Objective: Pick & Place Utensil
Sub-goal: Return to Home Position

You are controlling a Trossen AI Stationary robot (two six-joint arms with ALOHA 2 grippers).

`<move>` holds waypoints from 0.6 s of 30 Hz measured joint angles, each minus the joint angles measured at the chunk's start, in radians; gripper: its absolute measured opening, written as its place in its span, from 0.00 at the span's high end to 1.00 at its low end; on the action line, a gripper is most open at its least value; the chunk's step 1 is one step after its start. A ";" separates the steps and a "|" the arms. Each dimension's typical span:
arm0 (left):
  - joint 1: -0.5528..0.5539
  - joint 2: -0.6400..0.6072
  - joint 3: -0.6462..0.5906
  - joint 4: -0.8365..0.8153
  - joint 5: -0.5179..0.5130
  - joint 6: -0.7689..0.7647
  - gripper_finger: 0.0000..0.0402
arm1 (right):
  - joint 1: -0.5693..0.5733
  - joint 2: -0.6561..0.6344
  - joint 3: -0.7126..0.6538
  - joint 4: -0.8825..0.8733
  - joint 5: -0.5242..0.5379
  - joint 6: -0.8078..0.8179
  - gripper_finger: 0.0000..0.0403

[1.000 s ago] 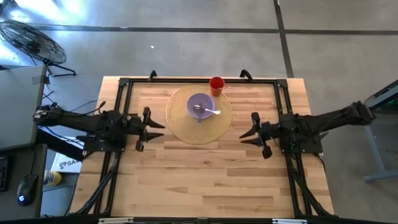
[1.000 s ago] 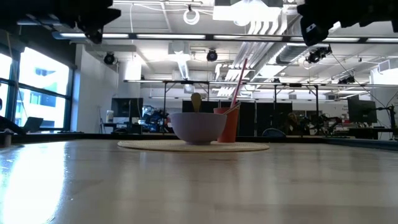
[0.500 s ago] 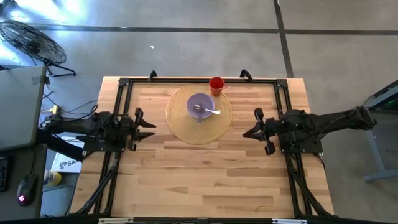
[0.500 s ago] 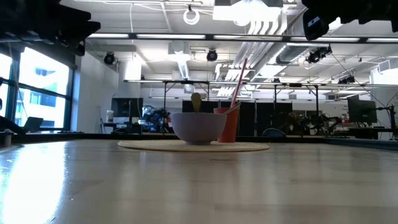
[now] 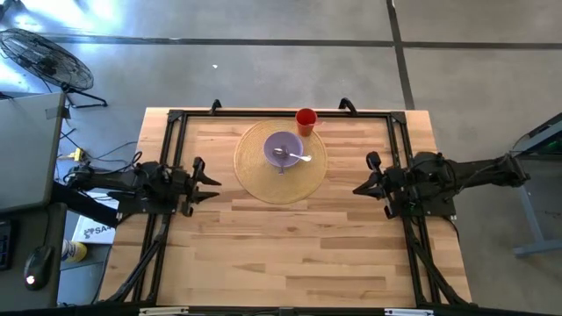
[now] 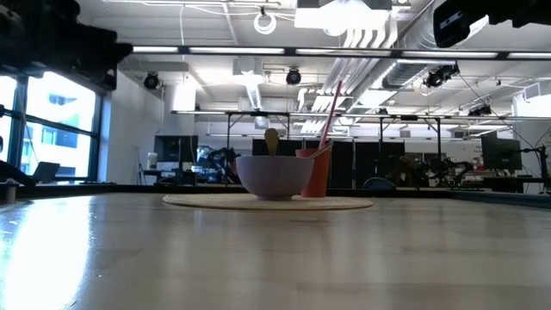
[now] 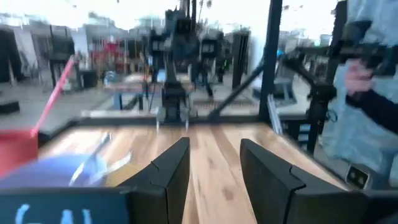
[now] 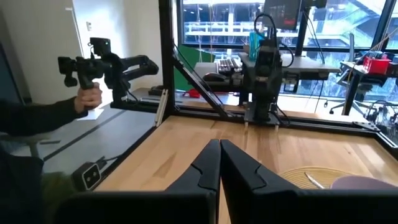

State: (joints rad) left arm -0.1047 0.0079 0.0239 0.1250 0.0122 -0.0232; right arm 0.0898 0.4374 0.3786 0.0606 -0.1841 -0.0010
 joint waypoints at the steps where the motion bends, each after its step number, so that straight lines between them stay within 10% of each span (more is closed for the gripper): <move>1: 0.000 -0.001 -0.007 0.013 0.001 0.004 0.66 | 0.000 -0.009 0.000 -0.011 -0.002 0.001 0.99; 18: 0.000 -0.002 -0.011 -0.002 -0.014 -0.008 0.66 | 0.000 -0.054 0.000 -0.069 0.068 0.022 0.99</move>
State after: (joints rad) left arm -0.1047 0.0063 0.0128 0.1229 -0.0013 -0.0315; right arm 0.0898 0.3839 0.3782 -0.0081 -0.1163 0.0208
